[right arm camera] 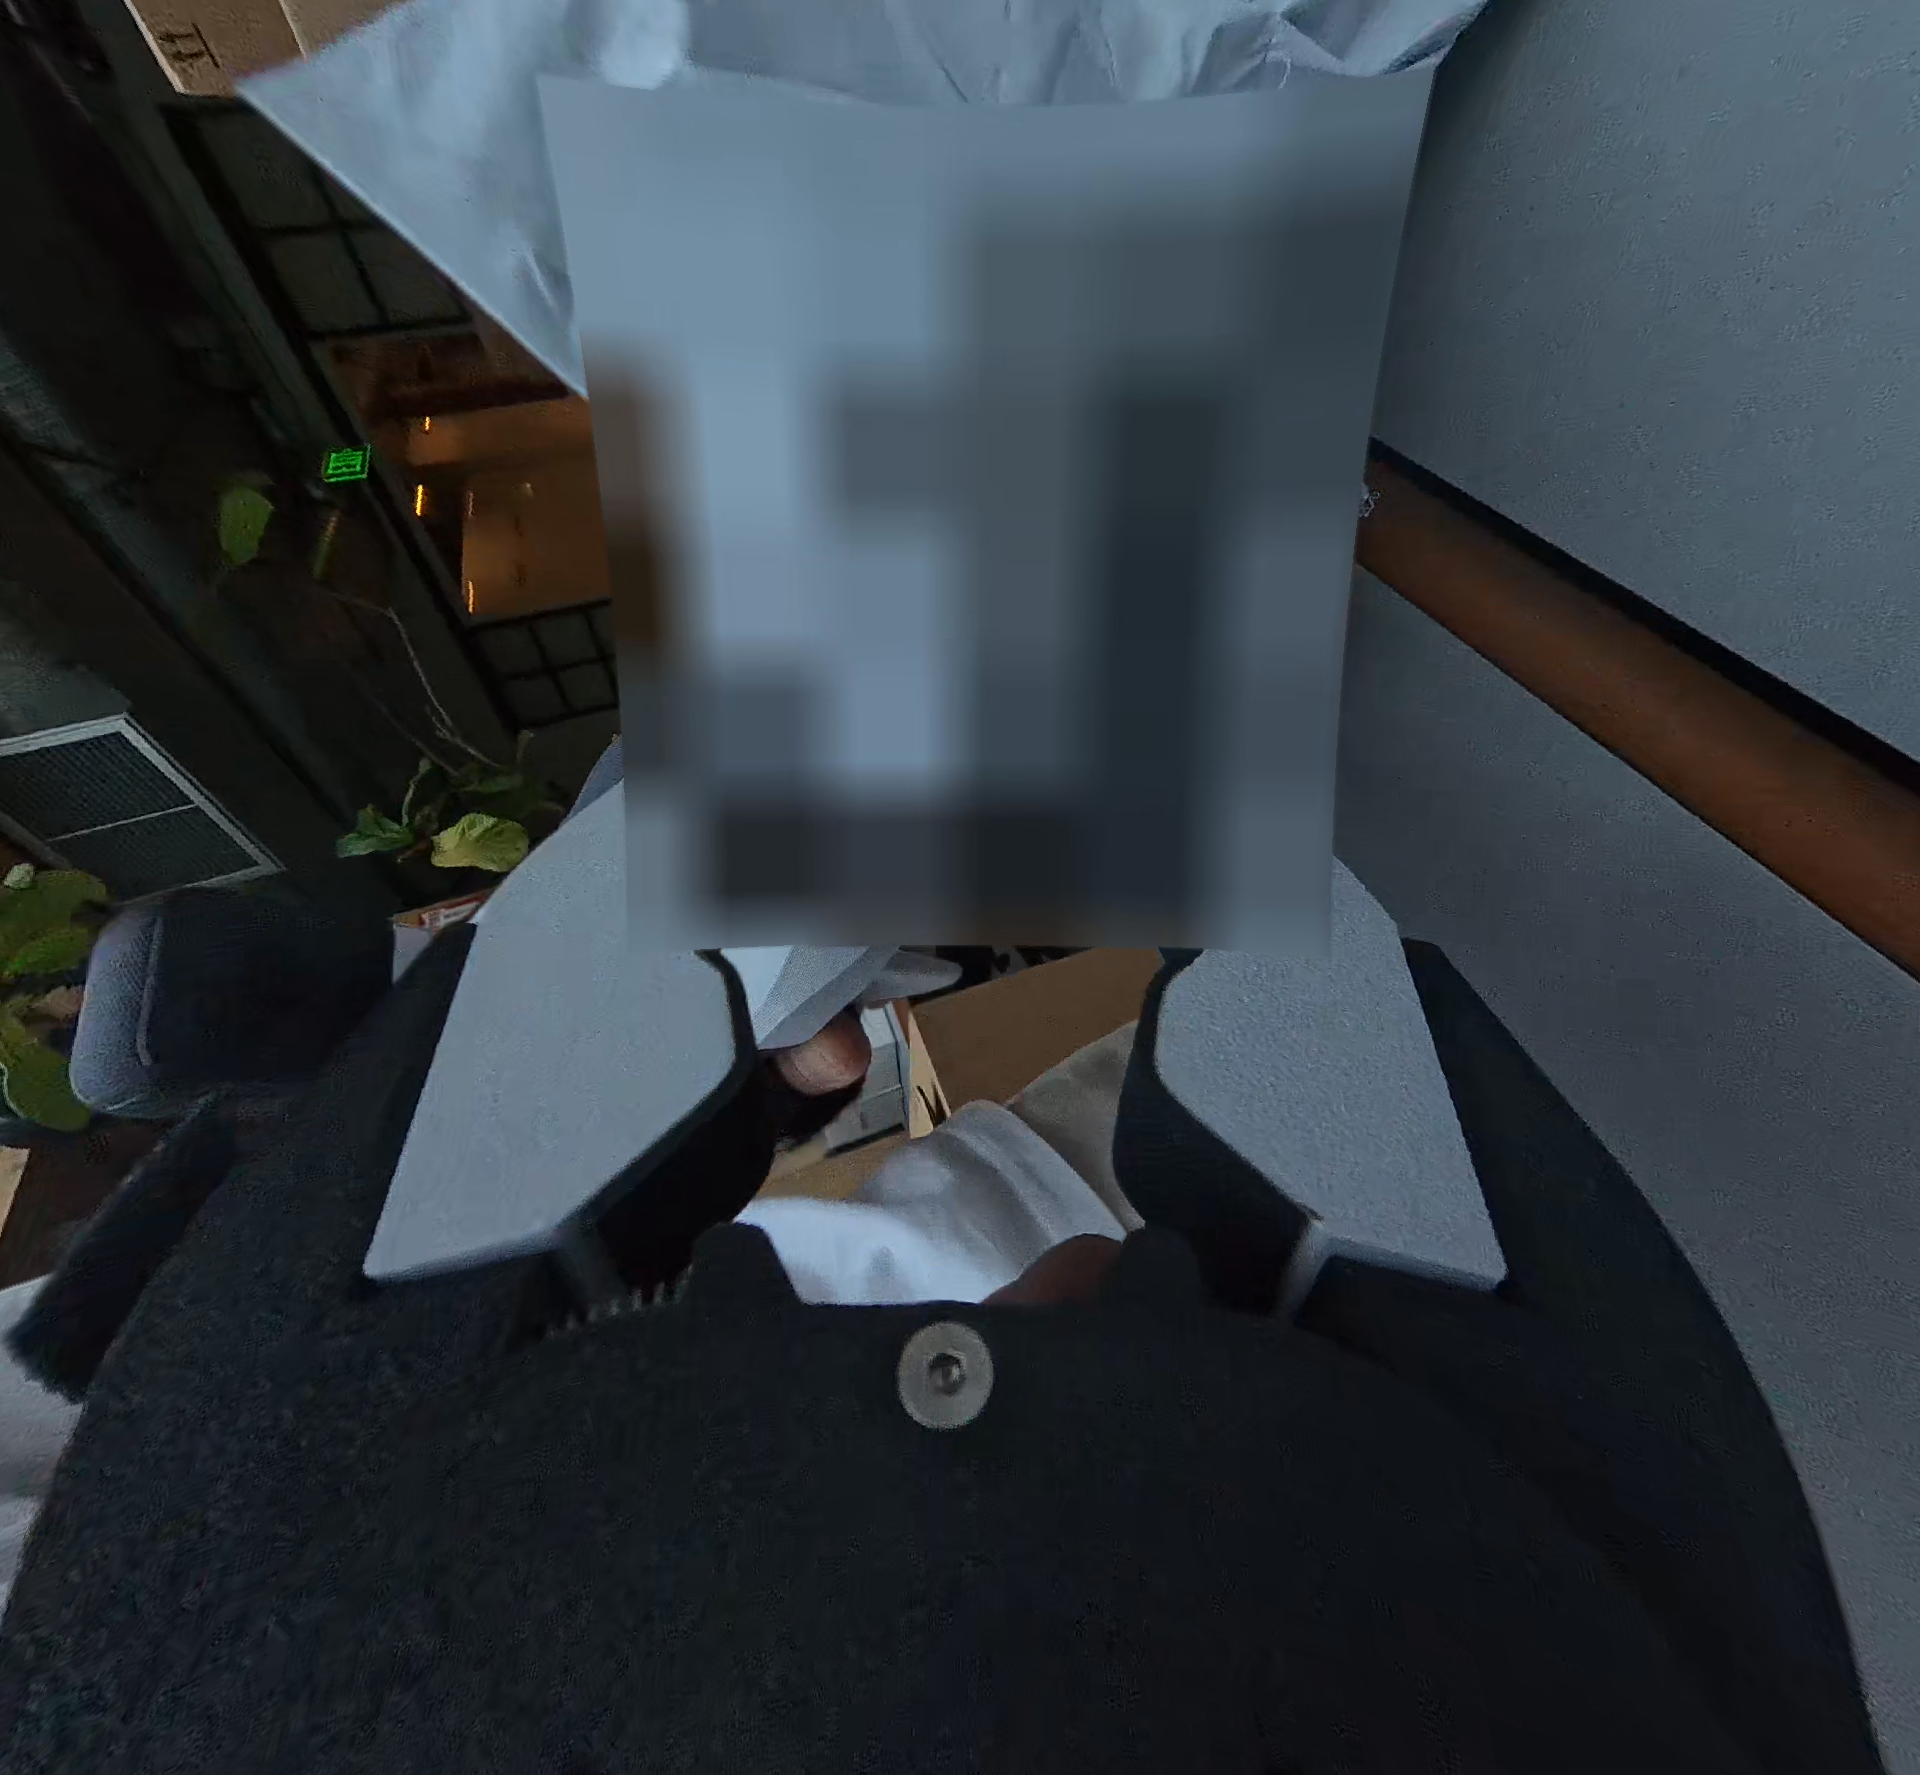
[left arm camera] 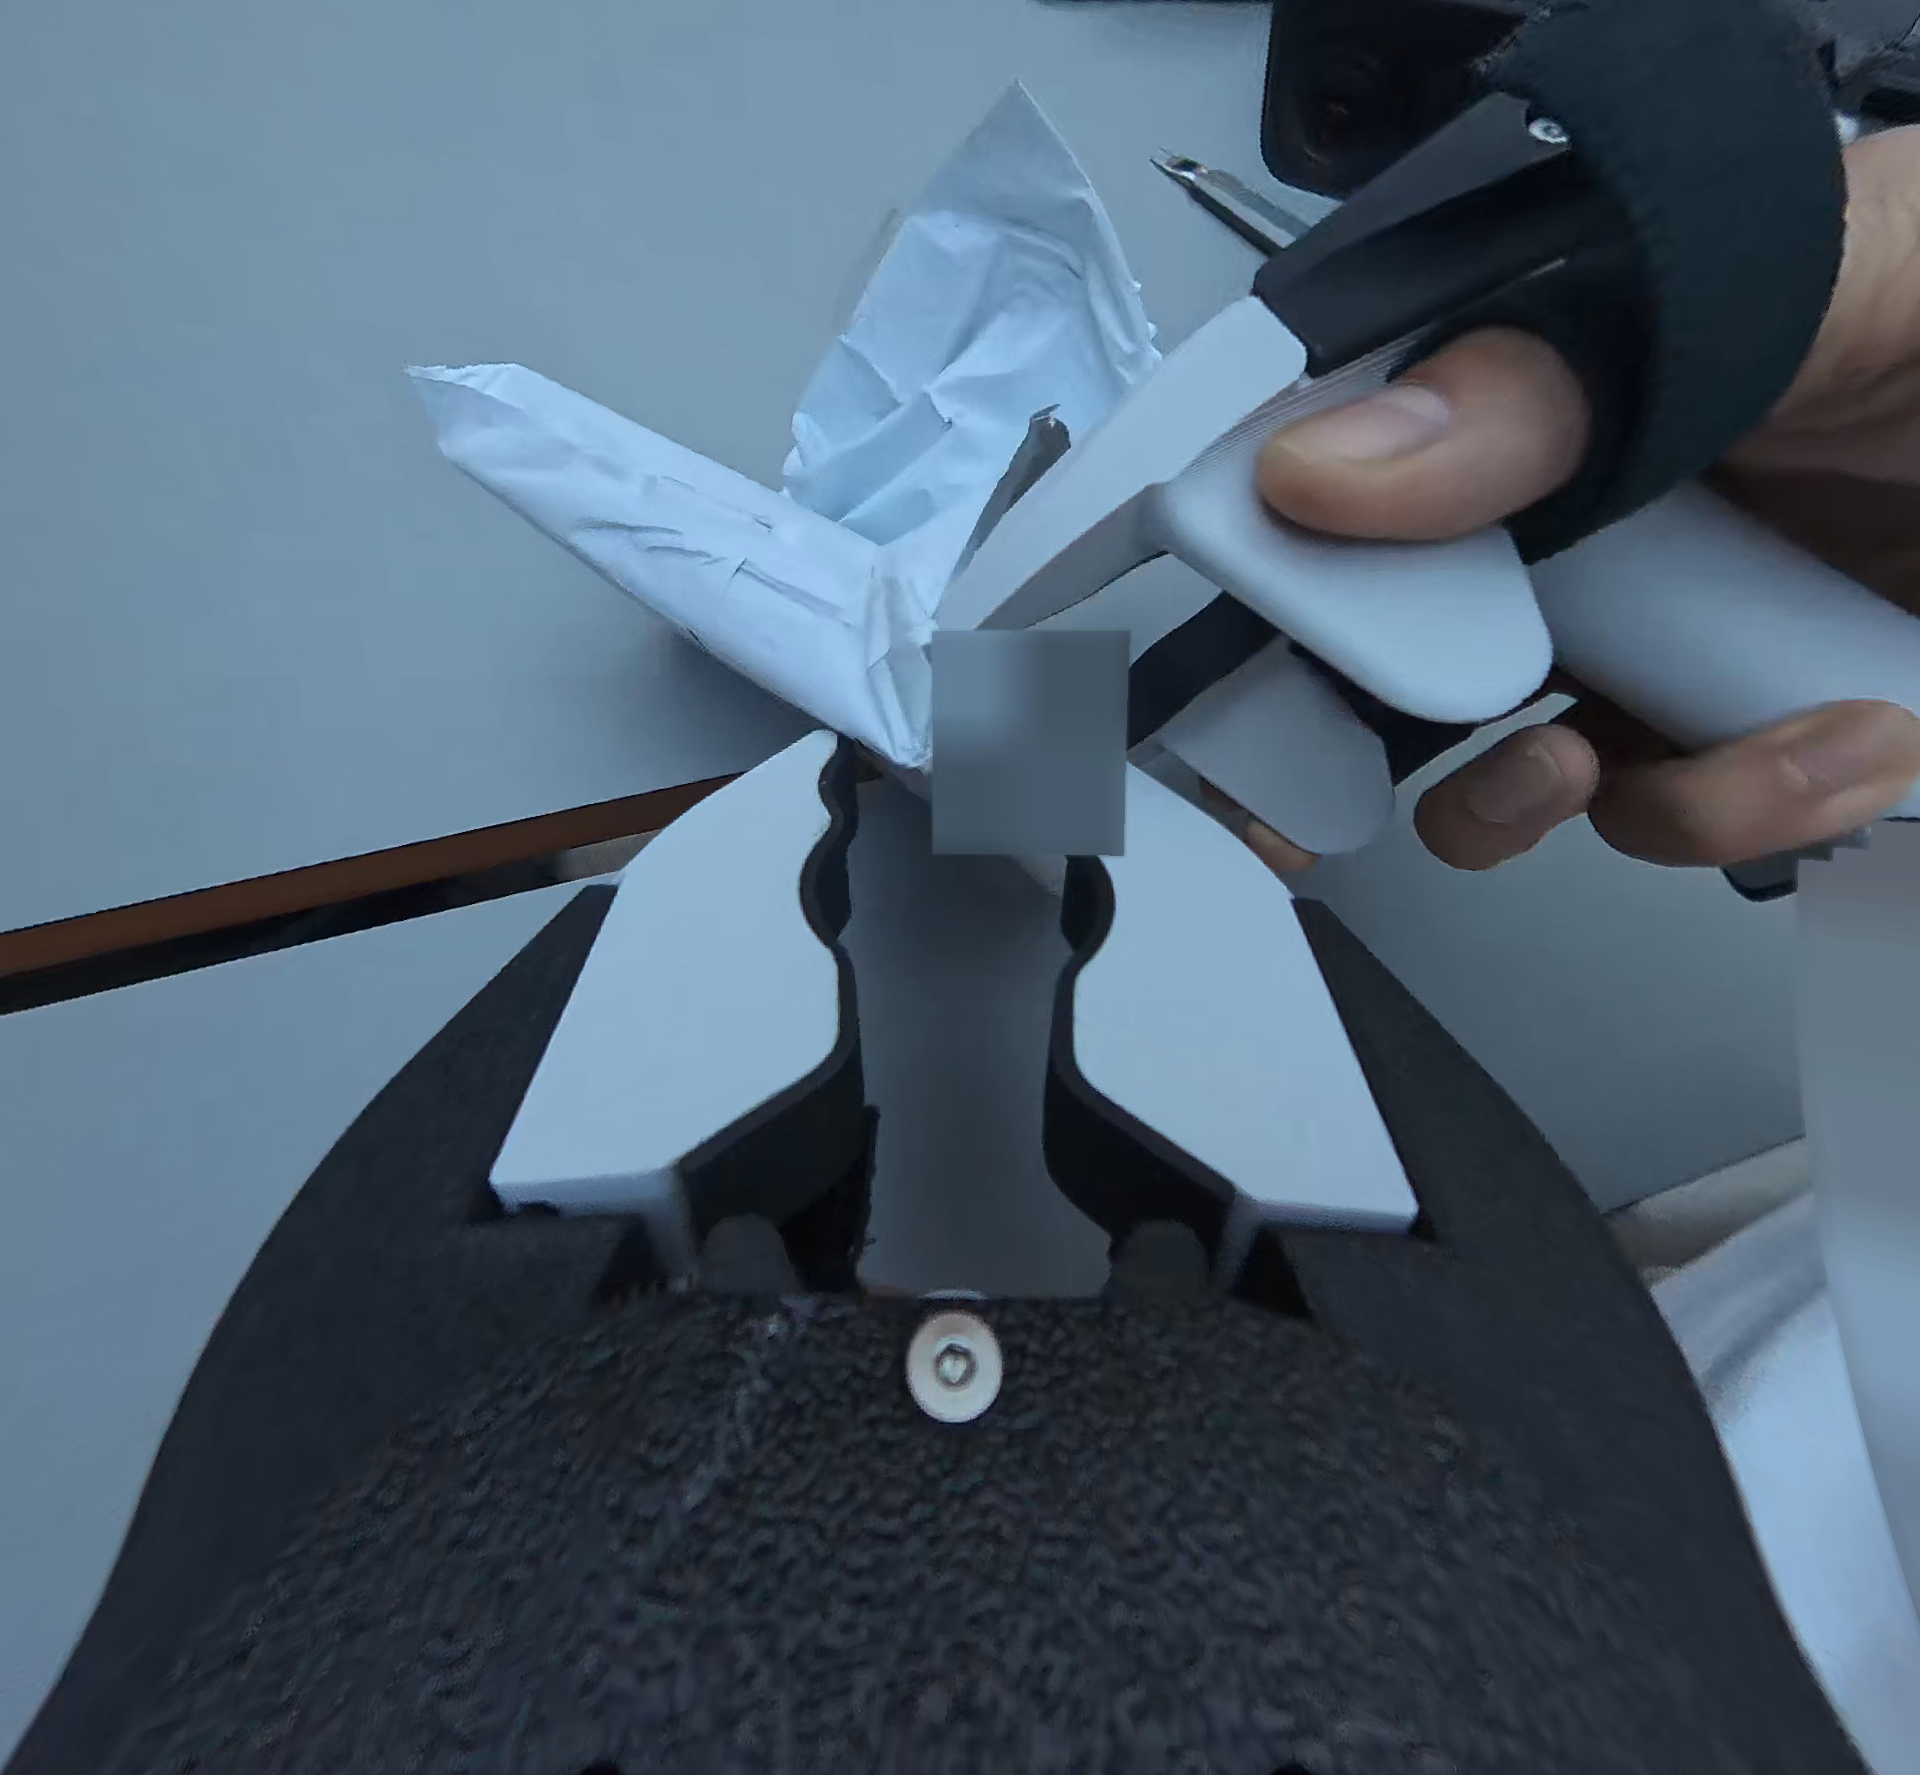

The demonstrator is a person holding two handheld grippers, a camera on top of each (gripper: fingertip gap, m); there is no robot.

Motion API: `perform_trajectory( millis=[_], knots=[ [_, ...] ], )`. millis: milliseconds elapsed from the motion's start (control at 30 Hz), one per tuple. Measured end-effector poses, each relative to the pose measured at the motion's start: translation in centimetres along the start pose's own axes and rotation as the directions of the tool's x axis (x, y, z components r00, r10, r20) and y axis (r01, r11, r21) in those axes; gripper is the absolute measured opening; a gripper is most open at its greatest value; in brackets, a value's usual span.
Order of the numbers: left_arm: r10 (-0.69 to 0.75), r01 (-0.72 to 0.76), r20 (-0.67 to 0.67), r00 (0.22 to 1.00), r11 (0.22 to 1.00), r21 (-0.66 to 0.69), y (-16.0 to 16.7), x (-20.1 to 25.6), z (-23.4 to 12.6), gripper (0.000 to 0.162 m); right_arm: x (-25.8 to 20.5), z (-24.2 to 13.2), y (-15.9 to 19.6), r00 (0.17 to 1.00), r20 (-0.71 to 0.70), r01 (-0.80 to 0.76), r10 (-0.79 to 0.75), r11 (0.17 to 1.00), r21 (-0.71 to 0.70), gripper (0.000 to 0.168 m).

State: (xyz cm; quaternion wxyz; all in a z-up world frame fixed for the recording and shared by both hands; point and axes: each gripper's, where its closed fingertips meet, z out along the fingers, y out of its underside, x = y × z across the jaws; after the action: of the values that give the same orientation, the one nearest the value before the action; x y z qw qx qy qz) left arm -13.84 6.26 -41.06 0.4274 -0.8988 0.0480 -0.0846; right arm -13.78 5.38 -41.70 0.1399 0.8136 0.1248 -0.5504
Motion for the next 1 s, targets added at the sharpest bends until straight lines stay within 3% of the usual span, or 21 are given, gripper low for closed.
perform_trajectory(
  millis=[100,167,233,333,433,567,667,833,900,1000],
  knots=[
    [0.008,-0.008,-0.036,0.999,1.0,0.003,-0.1,-0.1,-0.1,0.03,-0.3,0.0,-0.1,0.998,0.032,-0.045,0.045,0.999,-0.001,0.081],
    [0.068,-0.066,-0.084,0.994,0.998,0.02,-0.2,0.1,-0.8,0.005,-0.7,-0.2,-0.6,0.992,0.084,-0.097,0.096,0.995,0.005,0.08],
    [0.093,-0.091,-0.087,0.992,0.995,0.032,-0.5,-0.6,-1.2,0.0,-0.9,-0.5,-0.6,0.986,0.111,-0.12,0.122,0.992,-0.024,0.08],
    [0.051,-0.046,-0.139,0.989,0.998,0.039,-1.4,-1.2,-1.3,0.0,-0.7,-0.6,-0.2,0.993,0.075,-0.084,0.088,0.995,-0.057,0.081],
    [0.071,-0.068,-0.109,0.991,0.997,0.033,-2.6,-2.9,-1.7,0.0,-1.2,-1.5,-0.9,0.989,0.104,-0.107,0.109,0.994,-0.026,0.08],
    [0.144,-0.144,0.0,0.99,0.989,-0.027,-3.6,-6.8,-1.6,0.0,-1.5,-4.3,-1.1,0.943,0.239,-0.231,0.231,0.972,-0.03,0.079],
    [0.141,-0.14,0.017,0.99,0.989,-0.044,-4.8,-8.2,-0.5,0.0,-0.8,-6.4,-1.0,0.871,0.351,-0.352,0.343,0.935,-0.04,0.079],
    [0.149,-0.152,-0.04,0.988,0.986,-0.07,-7.7,-7.2,1.7,0.0,1.5,-8.9,-3.2,0.798,0.453,-0.49,0.397,0.865,0.105,0.079],
    [0.179,-0.187,-0.084,0.98,0.978,-0.095,-8.4,-6.3,2.5,0.0,2.2,-9.5,-3.7,0.848,0.412,-0.44,0.334,0.876,0.197,0.078],
    [0.229,-0.242,-0.123,0.966,0.965,-0.105,-9.4,-5.5,3.4,0.0,2.5,-9.7,-3.8,0.953,0.271,-0.214,0.134,0.933,0.29,0.078]
  ],
)
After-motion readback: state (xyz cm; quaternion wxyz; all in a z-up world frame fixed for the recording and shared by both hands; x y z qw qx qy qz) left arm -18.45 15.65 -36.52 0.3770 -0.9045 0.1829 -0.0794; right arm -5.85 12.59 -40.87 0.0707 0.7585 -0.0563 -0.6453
